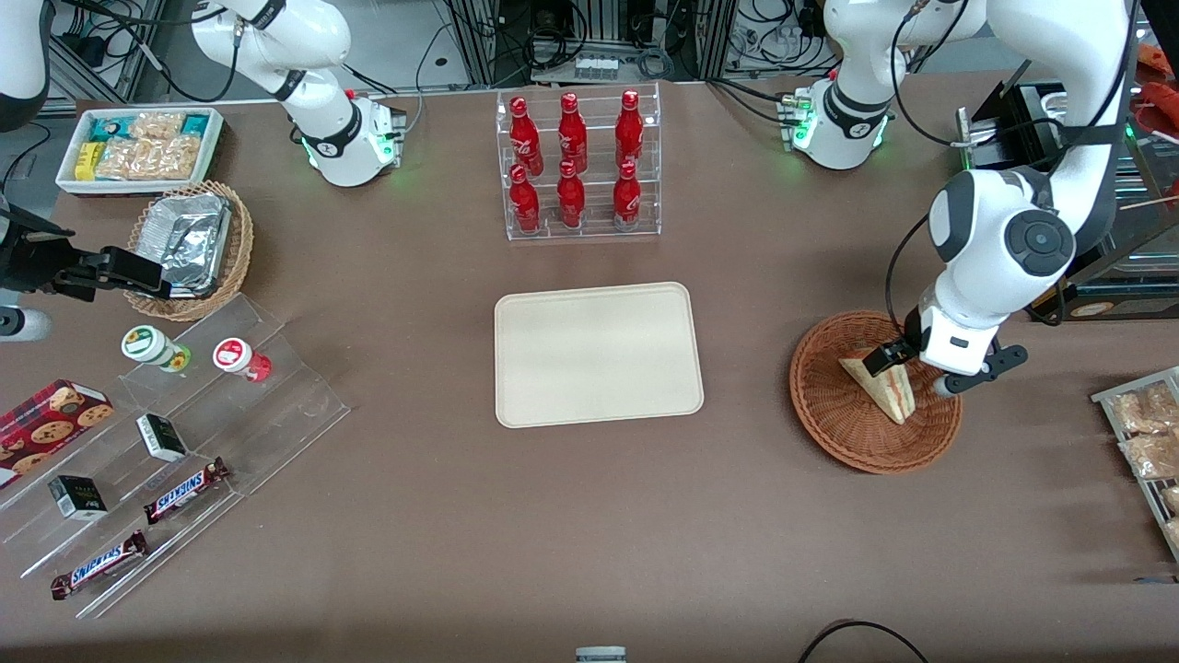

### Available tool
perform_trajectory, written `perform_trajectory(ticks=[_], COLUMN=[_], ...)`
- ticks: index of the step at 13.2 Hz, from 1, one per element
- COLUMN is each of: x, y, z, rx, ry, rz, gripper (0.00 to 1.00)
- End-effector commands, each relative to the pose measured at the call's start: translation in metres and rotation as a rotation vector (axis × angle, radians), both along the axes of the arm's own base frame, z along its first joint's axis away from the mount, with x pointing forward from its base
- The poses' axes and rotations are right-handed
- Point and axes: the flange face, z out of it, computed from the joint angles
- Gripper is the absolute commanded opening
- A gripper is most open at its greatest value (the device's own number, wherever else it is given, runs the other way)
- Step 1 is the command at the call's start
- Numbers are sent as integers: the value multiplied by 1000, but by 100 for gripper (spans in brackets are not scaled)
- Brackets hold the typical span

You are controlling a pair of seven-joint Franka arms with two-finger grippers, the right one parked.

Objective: Place sandwich from basket to tray
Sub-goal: 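Lower the left gripper and close it on the wrapped sandwich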

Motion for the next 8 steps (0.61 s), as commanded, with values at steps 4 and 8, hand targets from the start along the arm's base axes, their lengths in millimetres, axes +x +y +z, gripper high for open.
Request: perform_trajectory(ticks=[4,8], x=[-8,-14], y=[8,12], z=[-31,-55], rx=[13,20], ry=[0,-4], rz=[18,14], gripper=[100,100])
